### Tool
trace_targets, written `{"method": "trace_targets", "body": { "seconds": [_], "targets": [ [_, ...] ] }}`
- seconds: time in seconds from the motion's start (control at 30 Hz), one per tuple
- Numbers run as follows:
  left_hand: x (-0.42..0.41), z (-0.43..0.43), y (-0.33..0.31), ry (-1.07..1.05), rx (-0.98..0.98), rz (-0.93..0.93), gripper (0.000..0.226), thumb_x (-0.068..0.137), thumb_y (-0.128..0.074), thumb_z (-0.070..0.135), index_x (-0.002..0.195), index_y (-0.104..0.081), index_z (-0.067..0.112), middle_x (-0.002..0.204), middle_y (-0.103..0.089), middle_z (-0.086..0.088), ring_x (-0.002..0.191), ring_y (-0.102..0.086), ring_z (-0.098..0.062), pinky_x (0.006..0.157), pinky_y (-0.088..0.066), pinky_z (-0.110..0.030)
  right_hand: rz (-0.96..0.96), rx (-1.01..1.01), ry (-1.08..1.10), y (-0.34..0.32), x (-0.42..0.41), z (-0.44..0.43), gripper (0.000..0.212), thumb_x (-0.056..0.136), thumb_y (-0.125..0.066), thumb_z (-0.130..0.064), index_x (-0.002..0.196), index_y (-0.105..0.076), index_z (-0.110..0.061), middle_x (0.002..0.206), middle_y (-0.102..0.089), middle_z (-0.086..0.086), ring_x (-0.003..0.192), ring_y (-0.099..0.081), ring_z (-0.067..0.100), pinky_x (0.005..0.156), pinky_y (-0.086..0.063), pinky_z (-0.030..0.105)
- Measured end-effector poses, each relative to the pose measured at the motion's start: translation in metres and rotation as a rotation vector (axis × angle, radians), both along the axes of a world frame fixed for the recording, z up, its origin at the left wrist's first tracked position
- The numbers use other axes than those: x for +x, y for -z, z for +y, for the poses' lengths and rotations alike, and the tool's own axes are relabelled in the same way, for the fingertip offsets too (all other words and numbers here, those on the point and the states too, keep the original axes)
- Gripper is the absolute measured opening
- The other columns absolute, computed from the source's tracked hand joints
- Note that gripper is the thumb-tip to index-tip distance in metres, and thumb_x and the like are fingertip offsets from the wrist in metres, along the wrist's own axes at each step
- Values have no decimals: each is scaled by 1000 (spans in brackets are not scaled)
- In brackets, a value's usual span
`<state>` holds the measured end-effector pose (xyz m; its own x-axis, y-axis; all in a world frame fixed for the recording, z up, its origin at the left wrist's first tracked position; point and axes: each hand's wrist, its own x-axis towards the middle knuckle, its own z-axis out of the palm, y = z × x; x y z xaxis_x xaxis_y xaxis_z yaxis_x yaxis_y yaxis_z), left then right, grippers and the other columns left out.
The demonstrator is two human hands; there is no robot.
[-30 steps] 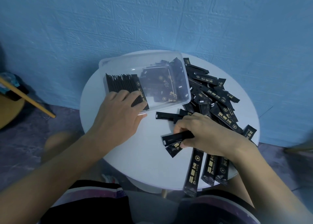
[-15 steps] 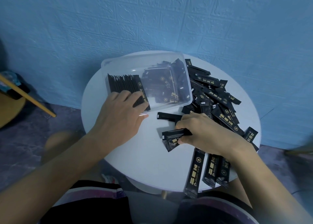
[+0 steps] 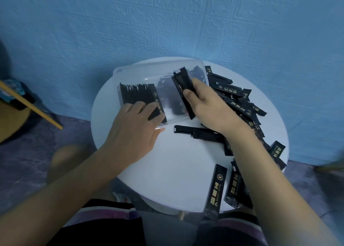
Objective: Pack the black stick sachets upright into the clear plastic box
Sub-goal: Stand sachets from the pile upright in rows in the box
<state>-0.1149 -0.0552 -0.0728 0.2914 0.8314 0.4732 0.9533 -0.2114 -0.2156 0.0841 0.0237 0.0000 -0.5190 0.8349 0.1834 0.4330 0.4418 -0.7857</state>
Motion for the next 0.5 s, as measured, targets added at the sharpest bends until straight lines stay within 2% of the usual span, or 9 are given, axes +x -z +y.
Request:
{"method": "trace_targets", "body": {
  "seconds": [0.07, 0.13, 0.2, 0.27, 0.3, 0.4, 0.5],
  "targets": [
    [1, 0, 0, -3, -3, 0, 34, 96, -57, 39, 118, -70, 18, 132, -61, -8, 104, -58, -33, 82, -42, -45, -27, -15, 77, 4, -16, 12, 18, 103, -38, -24, 103, -53, -14, 79, -54, 4, 72, -55, 26, 77, -52, 53],
    [1, 0, 0, -5, -7, 1, 34, 95, -58, 39, 118, -70, 17, 132, -61, -8, 104, -58, -33, 81, -42, -46, -84, -7, 131, 8, -31, 21, 18, 104, -40, -24, 99, -53, -13, 77, -56, 3, 76, -62, 31, 76, -54, 52],
    [2, 0, 0, -8, -5, 10, 36, 96, -53, 40, 118, -69, 17, 132, -61, -7, 103, -57, -33, 81, -41, -46, -159, -19, 164, 13, -41, 28, 17, 103, -47, -23, 88, -53, -19, 73, -56, 0, 77, -63, 31, 72, -51, 43],
    [2, -1, 0, -9, 0, 11, 36, 96, -52, 39, 118, -69, 17, 131, -61, -8, 103, -57, -33, 81, -41, -45, -272, -4, 199, 18, -46, 30, 20, 99, -55, -23, 80, -52, -20, 72, -58, -2, 78, -58, 28, 71, -40, 33],
    [2, -1, 1, -9, 1, 9, 36, 95, -54, 39, 118, -69, 16, 131, -61, -8, 103, -57, -33, 80, -41, -46, -311, 4, 218, 21, -48, 31, 16, 97, -59, -26, 83, -56, -18, 77, -62, -1, 82, -59, 27, 72, -38, 32],
    [3, -2, 1, -13, -3, 9, 35, 95, -58, 37, 121, -69, 16, 132, -61, -10, 105, -57, -34, 80, -41, -46, -333, 23, 261, 27, -50, 30, 16, 94, -62, -35, 99, -63, -20, 94, -70, -1, 94, -63, 27, 81, -45, 34],
    [3, -2, 1, -12, -3, 13, 37, 95, -57, 37, 123, -68, 16, 133, -60, -11, 109, -57, -34, 82, -42, -46, -346, 39, 224, 26, -49, 30, 6, 95, -59, -25, 100, -63, -22, 100, -72, -2, 98, -65, 27, 90, -48, 34]
  ]
}}
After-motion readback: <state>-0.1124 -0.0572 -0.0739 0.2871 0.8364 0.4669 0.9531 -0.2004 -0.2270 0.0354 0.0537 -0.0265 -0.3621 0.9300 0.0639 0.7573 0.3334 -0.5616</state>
